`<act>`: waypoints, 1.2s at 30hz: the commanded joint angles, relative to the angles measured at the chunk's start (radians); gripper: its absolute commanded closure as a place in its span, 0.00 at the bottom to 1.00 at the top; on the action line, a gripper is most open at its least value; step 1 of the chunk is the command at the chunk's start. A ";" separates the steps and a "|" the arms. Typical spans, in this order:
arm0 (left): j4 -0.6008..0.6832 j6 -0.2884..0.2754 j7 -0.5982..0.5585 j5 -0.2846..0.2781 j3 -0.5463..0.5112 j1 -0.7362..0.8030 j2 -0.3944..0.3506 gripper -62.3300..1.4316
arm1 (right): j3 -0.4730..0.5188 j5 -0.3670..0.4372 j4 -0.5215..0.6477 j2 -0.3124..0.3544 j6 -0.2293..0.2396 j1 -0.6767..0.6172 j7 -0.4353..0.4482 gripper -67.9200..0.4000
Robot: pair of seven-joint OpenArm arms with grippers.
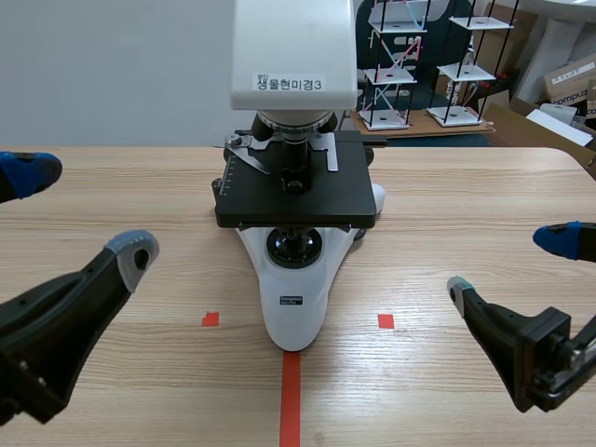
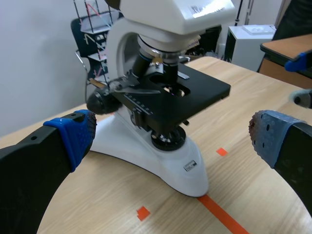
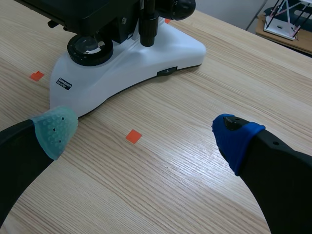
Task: Point at the stage knob
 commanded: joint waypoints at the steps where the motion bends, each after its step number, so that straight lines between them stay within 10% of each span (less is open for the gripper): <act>1: 0.012 -0.001 0.003 -0.020 -0.003 -0.012 0.005 0.00 | 0.011 0.011 0.012 0.011 -0.003 0.003 0.016 0.10; 23: 0.012 -0.002 -0.003 -0.020 -0.003 -0.013 0.005 0.00 | 0.011 0.010 0.012 0.011 -0.003 0.004 0.015 0.11; 36: 0.012 -0.002 -0.003 -0.020 -0.003 -0.013 0.005 0.00 | -0.029 0.001 -0.117 0.011 -0.003 0.120 0.084 0.73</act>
